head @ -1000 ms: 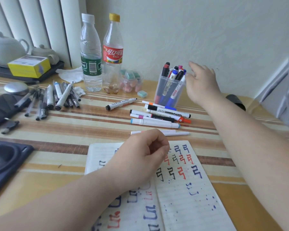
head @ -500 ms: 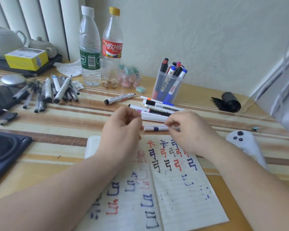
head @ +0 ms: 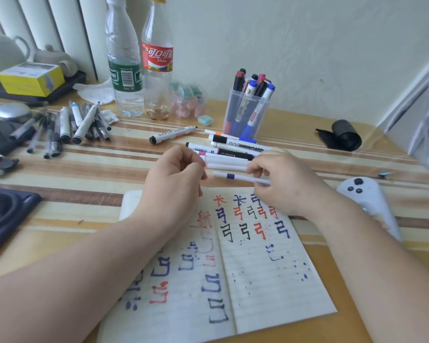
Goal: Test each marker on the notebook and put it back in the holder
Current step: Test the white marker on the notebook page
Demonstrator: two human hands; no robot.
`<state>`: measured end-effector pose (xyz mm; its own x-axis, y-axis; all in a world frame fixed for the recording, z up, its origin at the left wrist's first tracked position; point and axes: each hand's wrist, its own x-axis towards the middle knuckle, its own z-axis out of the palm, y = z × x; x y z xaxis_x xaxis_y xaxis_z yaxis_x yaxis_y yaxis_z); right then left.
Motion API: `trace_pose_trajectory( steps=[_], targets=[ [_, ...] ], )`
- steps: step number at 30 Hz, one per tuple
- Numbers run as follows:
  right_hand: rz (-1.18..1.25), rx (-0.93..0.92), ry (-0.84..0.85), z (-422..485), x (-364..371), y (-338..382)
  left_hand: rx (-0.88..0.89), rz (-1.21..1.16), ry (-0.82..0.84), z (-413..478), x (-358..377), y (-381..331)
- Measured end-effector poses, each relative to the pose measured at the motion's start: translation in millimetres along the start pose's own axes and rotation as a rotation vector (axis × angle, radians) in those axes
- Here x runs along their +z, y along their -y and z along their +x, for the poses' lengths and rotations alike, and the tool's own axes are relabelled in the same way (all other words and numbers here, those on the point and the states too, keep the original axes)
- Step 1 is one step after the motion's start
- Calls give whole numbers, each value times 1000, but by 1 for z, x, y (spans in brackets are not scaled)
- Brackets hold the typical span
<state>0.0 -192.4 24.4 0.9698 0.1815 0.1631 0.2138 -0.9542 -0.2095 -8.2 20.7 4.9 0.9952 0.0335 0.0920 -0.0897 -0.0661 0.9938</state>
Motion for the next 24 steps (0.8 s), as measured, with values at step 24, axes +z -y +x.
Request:
trace_pose_trajectory(
  steps=[24],
  targets=[
    [1222, 103, -254, -63, 9, 38, 395, 435, 387, -19, 4, 6]
  ],
)
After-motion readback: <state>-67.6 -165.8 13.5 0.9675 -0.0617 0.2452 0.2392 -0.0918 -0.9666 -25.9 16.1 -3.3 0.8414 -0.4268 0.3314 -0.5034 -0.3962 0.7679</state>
